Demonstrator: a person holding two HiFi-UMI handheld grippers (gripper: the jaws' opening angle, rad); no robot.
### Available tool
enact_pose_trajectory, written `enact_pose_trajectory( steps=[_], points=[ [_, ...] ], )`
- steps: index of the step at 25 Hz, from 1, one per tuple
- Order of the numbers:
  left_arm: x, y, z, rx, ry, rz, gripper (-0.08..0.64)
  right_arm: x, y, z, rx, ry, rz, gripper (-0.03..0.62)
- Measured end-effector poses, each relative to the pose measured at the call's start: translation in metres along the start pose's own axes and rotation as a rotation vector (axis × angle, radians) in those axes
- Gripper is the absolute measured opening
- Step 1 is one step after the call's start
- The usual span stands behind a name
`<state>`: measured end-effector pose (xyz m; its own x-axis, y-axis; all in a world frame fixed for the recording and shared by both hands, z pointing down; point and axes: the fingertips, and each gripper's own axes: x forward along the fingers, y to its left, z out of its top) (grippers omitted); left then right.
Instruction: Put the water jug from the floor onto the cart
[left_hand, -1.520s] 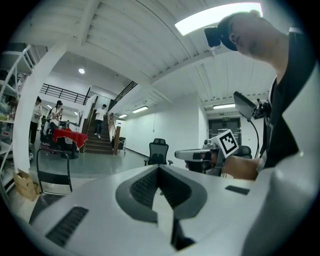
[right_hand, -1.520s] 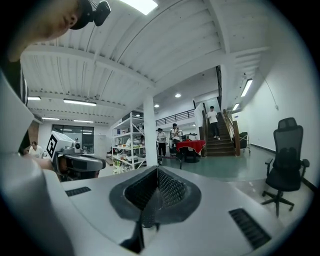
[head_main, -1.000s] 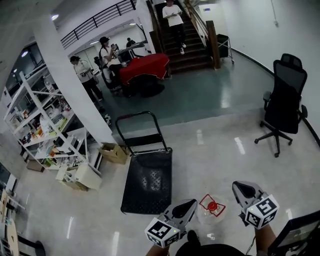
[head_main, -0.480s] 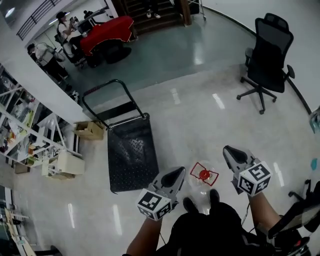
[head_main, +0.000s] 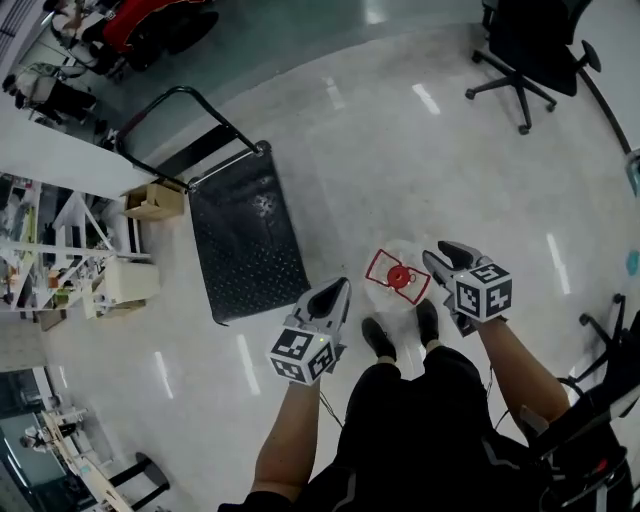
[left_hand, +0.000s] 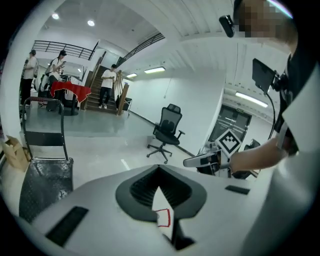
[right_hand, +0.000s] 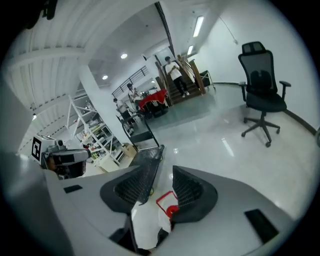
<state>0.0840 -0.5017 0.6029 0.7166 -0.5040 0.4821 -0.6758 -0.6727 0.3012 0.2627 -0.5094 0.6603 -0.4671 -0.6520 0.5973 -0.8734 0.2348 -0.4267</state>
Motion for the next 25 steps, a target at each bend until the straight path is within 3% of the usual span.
enact_pose_trajectory(
  steps=[5,15,18,25],
  points=[
    [0.037,0.015,-0.061,-0.067,0.105,-0.012,0.002,0.042,-0.036,-0.075,0.046,0.142,-0.026,0.164],
    [0.086,0.035,-0.215,-0.237,0.335,0.036,0.0,0.092,-0.096,-0.233,0.332,0.363,-0.098,0.172],
    [0.09,0.048,-0.245,-0.303,0.374,0.084,0.002,0.104,-0.101,-0.261,0.364,0.406,-0.101,0.172],
    [0.093,0.044,-0.302,-0.36,0.483,0.056,0.002,0.128,-0.106,-0.296,0.462,0.418,-0.137,0.172]
  ],
)
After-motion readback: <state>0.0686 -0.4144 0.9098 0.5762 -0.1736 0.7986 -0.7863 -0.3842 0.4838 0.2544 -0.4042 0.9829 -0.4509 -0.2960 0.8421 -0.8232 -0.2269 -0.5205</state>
